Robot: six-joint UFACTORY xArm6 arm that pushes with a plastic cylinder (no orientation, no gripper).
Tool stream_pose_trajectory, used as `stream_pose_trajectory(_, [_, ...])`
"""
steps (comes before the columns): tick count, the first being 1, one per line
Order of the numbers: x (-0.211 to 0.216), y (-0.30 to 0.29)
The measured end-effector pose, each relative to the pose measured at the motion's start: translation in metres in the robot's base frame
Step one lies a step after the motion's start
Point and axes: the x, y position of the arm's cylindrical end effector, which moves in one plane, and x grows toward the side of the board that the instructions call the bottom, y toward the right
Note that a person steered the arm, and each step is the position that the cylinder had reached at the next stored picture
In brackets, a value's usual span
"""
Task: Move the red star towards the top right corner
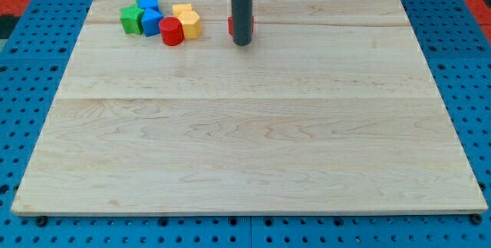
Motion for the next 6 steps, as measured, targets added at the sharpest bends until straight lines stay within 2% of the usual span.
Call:
stream_pose_trajectory(1, [-0.012, -0.033])
stream_pose_trajectory(2, [-0.024, -0.009])
stream_pose_trajectory(3, [-0.024, 0.067])
stream_pose_trajectory(4, [-0.035, 0.072])
stream_pose_trajectory(5, [-0.049, 0.038])
stream_pose_trajectory(6, [-0.059, 0.071])
